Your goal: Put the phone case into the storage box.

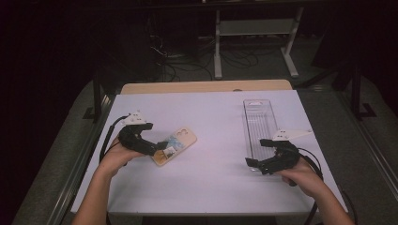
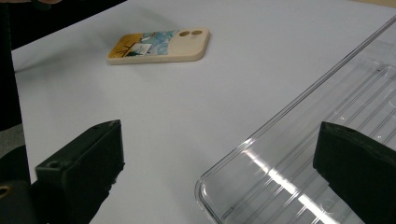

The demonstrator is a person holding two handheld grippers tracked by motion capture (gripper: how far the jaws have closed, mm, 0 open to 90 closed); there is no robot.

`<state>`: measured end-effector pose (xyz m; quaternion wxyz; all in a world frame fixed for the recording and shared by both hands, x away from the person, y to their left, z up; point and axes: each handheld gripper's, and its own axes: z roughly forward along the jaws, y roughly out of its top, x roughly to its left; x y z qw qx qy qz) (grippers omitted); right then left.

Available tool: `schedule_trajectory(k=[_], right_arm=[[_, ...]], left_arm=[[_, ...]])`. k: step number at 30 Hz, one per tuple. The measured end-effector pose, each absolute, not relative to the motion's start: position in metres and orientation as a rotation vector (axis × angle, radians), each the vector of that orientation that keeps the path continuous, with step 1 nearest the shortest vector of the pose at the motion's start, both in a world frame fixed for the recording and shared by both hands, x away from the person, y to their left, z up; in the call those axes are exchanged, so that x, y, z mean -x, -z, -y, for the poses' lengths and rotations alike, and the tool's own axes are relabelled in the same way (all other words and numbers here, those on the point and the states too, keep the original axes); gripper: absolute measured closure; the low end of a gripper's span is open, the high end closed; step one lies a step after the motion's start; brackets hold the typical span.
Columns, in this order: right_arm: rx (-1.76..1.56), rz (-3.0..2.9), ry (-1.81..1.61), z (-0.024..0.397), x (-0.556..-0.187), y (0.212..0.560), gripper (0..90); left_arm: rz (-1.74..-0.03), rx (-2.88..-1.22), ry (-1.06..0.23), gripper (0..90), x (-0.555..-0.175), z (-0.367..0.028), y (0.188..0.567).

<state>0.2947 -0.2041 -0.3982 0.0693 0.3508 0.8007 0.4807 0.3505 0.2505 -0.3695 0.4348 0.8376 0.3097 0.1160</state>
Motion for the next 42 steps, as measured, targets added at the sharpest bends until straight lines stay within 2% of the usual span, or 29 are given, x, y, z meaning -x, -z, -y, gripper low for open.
schedule_trajectory(k=[18,27,42], right_arm=[[-1.052,-2.414,-1.448,0.204,-0.295,0.398,1.4],[-1.044,-2.416,-1.452,0.204,-0.295,0.398,1.4],[-1.048,-2.415,-1.457,0.204,-0.295,0.399,1.4]], left_arm=[[-0.760,-2.073,-0.334,0.0,-0.374,-0.242,0.360],[-0.861,-2.030,-0.356,0.0,-0.386,-0.246,0.364],[-0.858,-2.016,-0.348,0.0,-0.387,-0.248,0.363]])
